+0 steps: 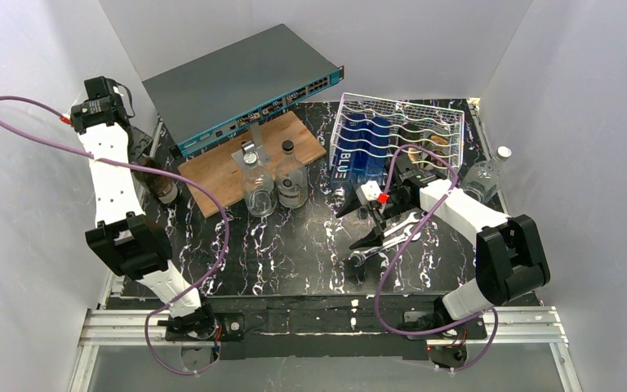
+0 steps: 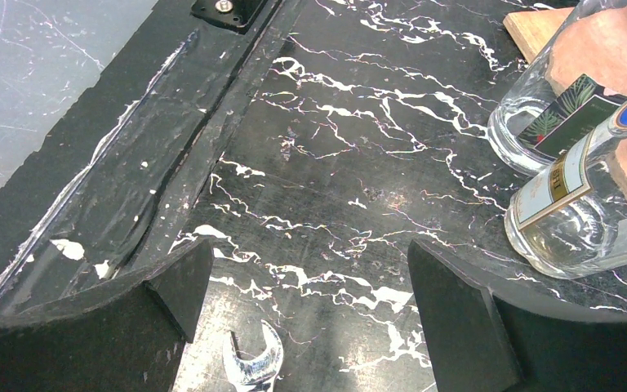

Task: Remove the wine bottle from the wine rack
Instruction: Place the wine bottle at the center of the board, then pick up the wine bottle from the wine rack.

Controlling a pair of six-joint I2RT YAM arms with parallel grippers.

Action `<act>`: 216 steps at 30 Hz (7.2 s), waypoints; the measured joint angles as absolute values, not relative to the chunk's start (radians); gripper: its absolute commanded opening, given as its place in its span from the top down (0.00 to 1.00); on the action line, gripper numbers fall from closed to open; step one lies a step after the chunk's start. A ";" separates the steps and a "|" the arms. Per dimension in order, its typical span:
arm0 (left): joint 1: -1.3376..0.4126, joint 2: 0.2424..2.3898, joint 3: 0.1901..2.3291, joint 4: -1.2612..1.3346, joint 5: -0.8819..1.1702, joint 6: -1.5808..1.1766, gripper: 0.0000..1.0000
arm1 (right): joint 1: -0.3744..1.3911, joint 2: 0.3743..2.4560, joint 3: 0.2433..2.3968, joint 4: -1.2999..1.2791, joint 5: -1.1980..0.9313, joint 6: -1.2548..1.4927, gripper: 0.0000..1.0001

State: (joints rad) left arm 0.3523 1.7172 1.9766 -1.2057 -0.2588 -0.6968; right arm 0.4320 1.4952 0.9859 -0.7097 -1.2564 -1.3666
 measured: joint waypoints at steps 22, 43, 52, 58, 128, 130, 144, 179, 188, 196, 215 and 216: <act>0.243 1.294 1.814 -1.131 -0.152 -0.673 0.02 | 0.419 1.495 0.994 -0.806 -1.252 -1.474 0.02; 0.047 0.706 1.311 -0.934 0.370 -0.542 0.02 | 0.321 1.359 1.011 -0.909 -1.145 -1.563 0.02; -0.045 0.661 1.236 -0.886 0.514 -0.516 0.02 | 0.276 1.205 1.036 -0.868 -1.039 -1.321 0.02; -0.079 0.630 1.163 -0.879 0.526 -0.489 0.02 | 0.221 1.206 1.107 -0.891 -0.953 -1.143 0.02; -0.626 0.487 0.577 -0.547 0.137 -0.580 0.01 | -0.057 1.467 0.867 -0.120 0.009 0.109 0.25; -0.626 0.487 0.576 -0.547 0.137 -0.580 0.01 | -0.057 1.488 0.867 -0.102 0.014 0.117 0.27; -0.626 0.497 0.569 -0.547 0.130 -0.581 0.01 | -0.059 1.561 0.867 -0.019 0.036 0.146 0.40; -0.626 0.500 0.569 -0.550 0.130 -0.588 0.01 | -0.028 1.551 0.734 0.194 0.039 0.138 0.44; -0.626 0.499 0.569 -0.550 0.130 -0.598 0.01 | -0.021 1.612 0.734 0.212 0.065 0.138 0.48; -0.626 0.493 0.566 -0.550 0.130 -0.603 0.01 | -0.021 1.625 0.735 0.214 0.084 0.142 0.47; -0.626 0.497 0.566 -0.550 0.130 -0.606 0.01 | -0.021 1.625 0.735 0.220 0.074 0.174 0.44; -0.626 0.497 0.566 -0.550 0.130 -0.606 0.01 | -0.021 1.625 0.735 0.220 0.075 0.176 0.44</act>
State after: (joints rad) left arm -0.6258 0.4969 0.5659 -0.5503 0.1295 -0.6064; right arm -0.0208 1.6249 0.7353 0.2195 0.0746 0.1764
